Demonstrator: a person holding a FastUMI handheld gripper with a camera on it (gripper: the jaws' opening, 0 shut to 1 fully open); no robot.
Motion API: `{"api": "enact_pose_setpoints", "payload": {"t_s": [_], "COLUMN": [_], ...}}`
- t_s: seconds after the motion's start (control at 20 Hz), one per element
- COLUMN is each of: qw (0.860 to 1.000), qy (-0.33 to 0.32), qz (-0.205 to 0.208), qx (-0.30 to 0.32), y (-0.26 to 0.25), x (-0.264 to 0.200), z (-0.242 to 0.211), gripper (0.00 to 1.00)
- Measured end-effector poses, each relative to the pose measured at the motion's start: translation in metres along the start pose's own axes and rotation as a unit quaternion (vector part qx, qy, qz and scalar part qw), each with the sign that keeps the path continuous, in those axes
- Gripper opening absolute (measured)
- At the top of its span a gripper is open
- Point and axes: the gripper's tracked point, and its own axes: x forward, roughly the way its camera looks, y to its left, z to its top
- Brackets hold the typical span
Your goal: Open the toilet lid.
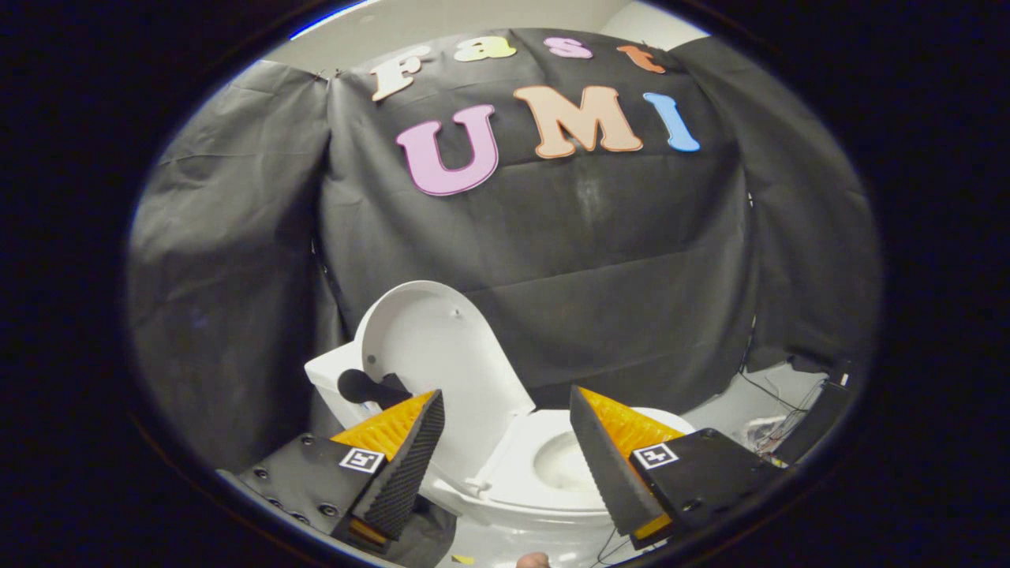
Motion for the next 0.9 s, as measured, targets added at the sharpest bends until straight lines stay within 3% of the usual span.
{"api": "enact_pose_setpoints", "payload": {"t_s": [0.45, 0.9], "qw": [0.999, 0.996], "qy": [-0.005, -0.05], "qz": [-0.039, -0.059], "qx": [-0.036, -0.037], "y": [-0.067, -0.103], "x": [-0.043, -0.067], "z": [-0.009, 0.014], "gripper": [0.98, 0.98]}}
